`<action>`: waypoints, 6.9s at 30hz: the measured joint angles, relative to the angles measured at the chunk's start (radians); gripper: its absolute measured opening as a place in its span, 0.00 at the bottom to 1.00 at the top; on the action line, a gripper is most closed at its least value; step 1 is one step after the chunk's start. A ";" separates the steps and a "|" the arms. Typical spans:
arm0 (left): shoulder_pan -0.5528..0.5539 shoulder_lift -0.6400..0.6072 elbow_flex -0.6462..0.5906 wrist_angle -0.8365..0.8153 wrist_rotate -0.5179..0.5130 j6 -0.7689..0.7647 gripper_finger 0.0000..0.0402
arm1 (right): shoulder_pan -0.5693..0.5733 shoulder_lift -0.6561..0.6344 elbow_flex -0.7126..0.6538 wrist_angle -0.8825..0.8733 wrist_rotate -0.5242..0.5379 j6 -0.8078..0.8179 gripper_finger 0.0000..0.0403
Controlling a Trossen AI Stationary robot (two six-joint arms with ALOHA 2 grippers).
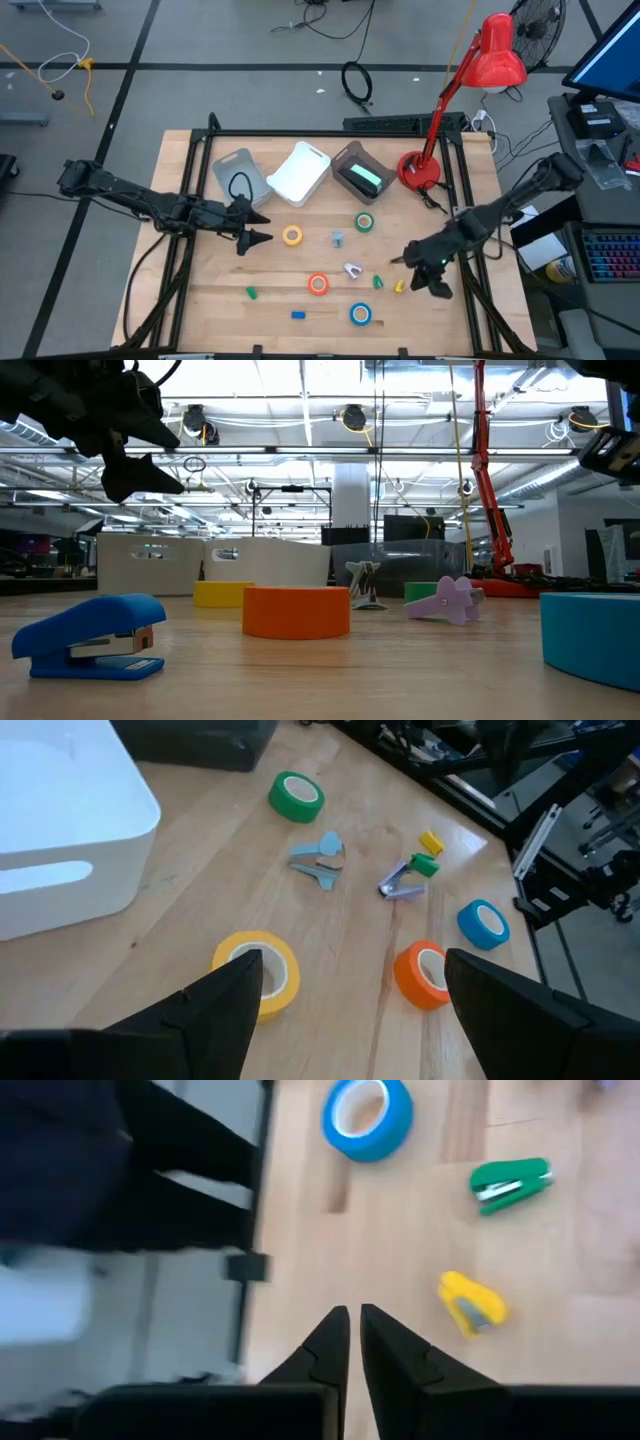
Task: Pick and place Stapler, Stapler remover, tape
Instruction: Put the small yellow stapler into the black bin
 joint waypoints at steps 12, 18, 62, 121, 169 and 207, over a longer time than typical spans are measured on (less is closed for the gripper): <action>0.000 0.000 0.000 -0.012 0.001 -0.055 0.78 | 0.008 0.170 0.023 -0.029 0.161 -0.481 0.05; 0.000 0.000 0.000 -0.012 0.002 -0.085 0.77 | 0.008 0.178 0.023 -0.028 0.160 -0.740 0.05; 0.000 0.000 0.000 -0.034 0.005 -0.097 0.77 | 0.008 0.413 0.023 0.064 0.102 -0.657 0.53; 0.000 0.000 0.000 -0.041 0.018 -0.076 0.79 | -0.411 0.022 0.022 0.253 0.420 -0.554 0.16; 0.001 0.001 0.000 -0.036 -0.018 -0.059 0.79 | -0.965 0.394 0.198 -0.016 0.526 -0.475 0.16; 0.002 0.001 0.000 -0.034 -0.019 -0.062 0.82 | -0.977 0.391 0.199 -0.075 0.523 -0.447 0.31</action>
